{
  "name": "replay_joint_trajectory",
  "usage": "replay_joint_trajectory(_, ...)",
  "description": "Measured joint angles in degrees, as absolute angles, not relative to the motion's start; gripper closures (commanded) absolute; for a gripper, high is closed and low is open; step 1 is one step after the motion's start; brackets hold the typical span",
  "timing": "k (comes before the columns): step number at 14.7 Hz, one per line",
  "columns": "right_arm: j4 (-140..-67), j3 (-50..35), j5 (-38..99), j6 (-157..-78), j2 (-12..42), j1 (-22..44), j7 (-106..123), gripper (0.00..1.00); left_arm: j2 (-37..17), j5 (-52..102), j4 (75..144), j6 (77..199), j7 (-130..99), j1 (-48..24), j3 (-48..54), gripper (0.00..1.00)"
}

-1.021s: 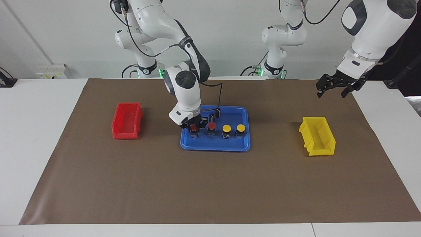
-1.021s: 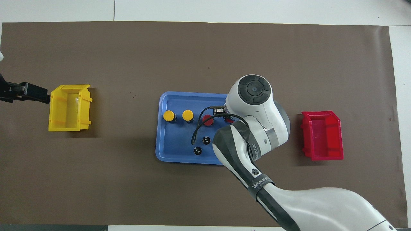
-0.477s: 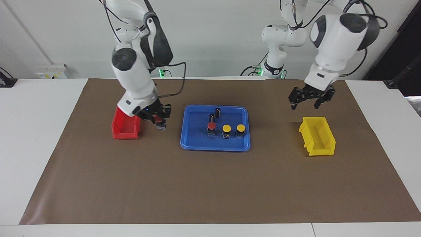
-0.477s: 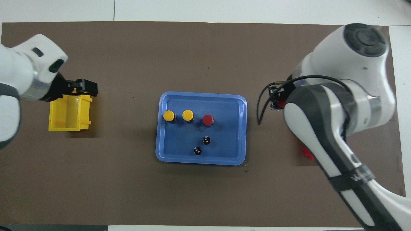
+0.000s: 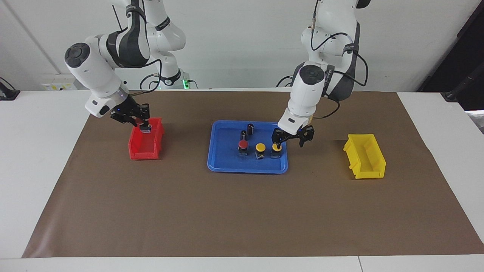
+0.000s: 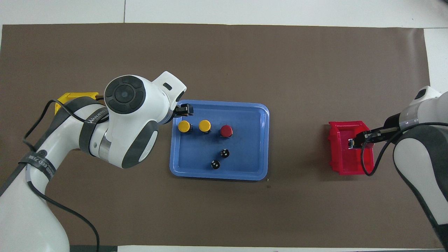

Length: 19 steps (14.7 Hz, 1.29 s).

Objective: Sort red and yellow buttons by color
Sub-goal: 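Drop the red button in the red bin while the left gripper reaches the tray, then grasp the yellow button nearest the yellow bin with the left gripper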

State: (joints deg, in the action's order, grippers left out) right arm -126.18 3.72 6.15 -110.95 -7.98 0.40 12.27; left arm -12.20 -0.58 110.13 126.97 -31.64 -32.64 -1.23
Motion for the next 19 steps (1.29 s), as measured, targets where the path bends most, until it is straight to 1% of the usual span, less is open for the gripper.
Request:
replay_joint_trajectory(2, -129.11, 3.33, 5.59, -113.53, -8.94, 0.44, 12.27, 0.79, -13.11, -0.56, 110.21, 127.47, -31.72, -33.07, -1.2, 0.18)
replay_joint_trajectory(5, -131.05, 3.23, 3.57, -116.06, -9.32, 0.43, 12.32, 0.79, -13.29, -0.37, 111.27, 127.47, -31.82, -34.31, -1.19, 0.19)
replay_joint_trajectory(6, -131.83, 3.23, 3.05, -116.84, -9.32, 0.43, 12.35, 0.79, -13.29, -0.34, 111.63, 127.47, -31.88, -34.65, -1.18, 0.21)
replay_joint_trajectory(7, -132.79, 3.24, 2.86, -117.76, -9.32, 0.43, 12.39, 0.79, -13.29, -0.21, 111.88, 127.47, -31.93, -34.88, -1.18, 0.23)
replay_joint_trajectory(8, -133.85, 3.25, 2.79, -118.85, -9.31, 0.4, 12.4, 0.79, -13.29, 0.08, 112.03, 127.47, -31.96, -34.98, -1.18, 0.29)
replay_joint_trajectory(9, -134.94, 3.31, 2.75, -120.04, -9.32, 0.3, 12.4, 0.79, -13.29, 0.33, 112.1, 127.47, -31.96, -35.0, -1.18, 0.44)
replay_joint_trajectory(10, -136.12, 3.38, 2.71, -121.34, -9.31, 0.11, 12.41, 0.79, -13.29, 0.53, 112.11, 127.46, -31.97, -35.01, -1.18, 0.73)
replay_joint_trajectory(11, -137.15, 3.41, 2.67, -122.45, -9.31, -0.09, 12.42, 0.79, -13.29, 0.91, 112.11, 127.46, -32.0, -35.01, -1.18, 0.9)
replay_joint_trajectory(12, -137.95, 3.42, 2.65, -123.01, -9.32, -0.26, 12.43, 0.79, -13.28, 1.75, 112.11, 127.46, -32.03, -35.01, -1.19, 0.98)
replay_joint_trajectory(15, -139.69, 3.42, 2.64, -124.43, -9.33, -0.37, 12.43, 0.78, -13.28, 3.74, 112.07, 127.23, -32.65, -35.01, -1.2, 0.99)
replay_joint_trajectory(17, -140.76, 3.41, 2.64, -125.47, -9.35, -0.37, 12.46, 0.77, -12.96, 4.27, 110.62, 123.81, -32.95, -34.96, -1.37, 0.98)
replay_joint_trajectory(18, -141.56, 3.41, 2.64, -126.59, -9.35, -0.37, 12.52, 0.74, -12.49, 4.37, 108.74, 120.2, -32.95, -34.86, -1.67, 0.98)
replay_joint_trajectory(19, -142.3, 3.41, 2.63, -127.5, -9.35, -0.37, 12.57, 0.67, -11.76, 4.38, 106.46, 116.17, -32.95, -34.42, -2.16, 0.98)
